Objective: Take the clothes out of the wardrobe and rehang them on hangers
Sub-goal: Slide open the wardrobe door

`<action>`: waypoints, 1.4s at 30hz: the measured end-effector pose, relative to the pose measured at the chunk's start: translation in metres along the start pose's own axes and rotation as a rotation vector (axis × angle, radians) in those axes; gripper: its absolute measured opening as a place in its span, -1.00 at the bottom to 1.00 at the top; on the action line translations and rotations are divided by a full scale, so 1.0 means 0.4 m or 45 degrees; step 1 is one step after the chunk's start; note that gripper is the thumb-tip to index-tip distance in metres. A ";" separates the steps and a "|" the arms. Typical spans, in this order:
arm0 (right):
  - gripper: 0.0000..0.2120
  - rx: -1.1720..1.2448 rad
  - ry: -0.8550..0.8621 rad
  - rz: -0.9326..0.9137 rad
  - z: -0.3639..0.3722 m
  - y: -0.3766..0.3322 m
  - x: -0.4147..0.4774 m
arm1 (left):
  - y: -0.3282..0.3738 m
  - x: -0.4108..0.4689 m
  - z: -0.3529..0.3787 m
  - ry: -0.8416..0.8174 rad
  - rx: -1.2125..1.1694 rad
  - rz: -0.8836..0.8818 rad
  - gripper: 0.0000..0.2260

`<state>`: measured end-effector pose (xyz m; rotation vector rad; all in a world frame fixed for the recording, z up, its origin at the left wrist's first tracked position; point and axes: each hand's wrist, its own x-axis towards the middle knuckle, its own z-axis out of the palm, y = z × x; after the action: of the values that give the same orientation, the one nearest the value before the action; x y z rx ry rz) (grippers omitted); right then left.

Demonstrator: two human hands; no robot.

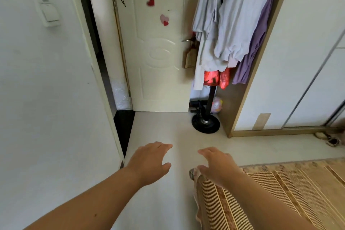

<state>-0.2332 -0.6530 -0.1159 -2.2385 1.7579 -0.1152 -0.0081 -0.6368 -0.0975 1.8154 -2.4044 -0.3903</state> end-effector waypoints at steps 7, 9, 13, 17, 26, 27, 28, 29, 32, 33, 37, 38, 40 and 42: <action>-0.49 0.044 -0.033 0.081 -0.031 0.070 0.269 | -0.078 0.318 -0.022 -0.038 -0.035 0.048 -0.48; -0.48 0.054 -0.032 0.108 -0.039 0.111 0.366 | -0.088 0.433 -0.022 -0.052 -0.025 0.081 -0.48; -0.48 0.062 -0.029 0.133 -0.081 0.209 0.569 | -0.091 0.679 -0.037 -0.066 0.005 0.123 -0.48; -0.46 0.058 -0.012 0.206 -0.170 0.316 0.757 | -0.055 0.932 -0.078 -0.085 0.024 0.172 -0.48; -0.46 0.090 0.016 0.436 -0.284 0.527 0.971 | 0.035 1.333 -0.083 -0.148 -0.039 0.333 -0.50; -0.47 0.099 0.025 0.467 -0.292 0.549 0.989 | 0.042 1.378 -0.084 -0.156 -0.039 0.352 -0.50; -0.48 0.111 0.044 0.503 -0.300 0.576 1.014 | 0.050 1.432 -0.084 -0.164 -0.042 0.379 -0.51; -0.49 0.126 0.063 0.545 -0.309 0.600 1.039 | 0.058 1.483 -0.083 -0.176 -0.038 0.411 -0.51; -0.50 0.138 0.125 0.648 -0.343 0.669 1.122 | 0.082 1.630 -0.086 -0.194 -0.004 0.537 -0.52; -0.49 0.142 0.133 0.688 -0.353 0.689 1.154 | 0.086 1.678 -0.088 -0.206 0.015 0.582 -0.52; -0.47 0.193 0.189 0.830 -0.387 0.761 1.264 | 0.106 1.858 -0.099 -0.238 0.073 0.728 -0.52; -0.47 0.213 0.205 0.867 -0.392 0.777 1.287 | 0.111 1.896 -0.095 -0.253 0.066 0.749 -0.52; -0.46 0.271 0.243 0.937 -0.404 0.808 1.314 | 0.131 1.962 -0.078 -0.290 0.053 0.790 -0.52; -0.46 0.306 0.256 0.982 -0.417 0.837 1.323 | 0.160 2.009 -0.062 -0.331 0.046 0.832 -0.51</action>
<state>-0.4540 -1.2623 -0.1105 -1.3038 2.4281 -0.3644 -0.2888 -1.3929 -0.1140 0.9297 -2.9992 -0.5282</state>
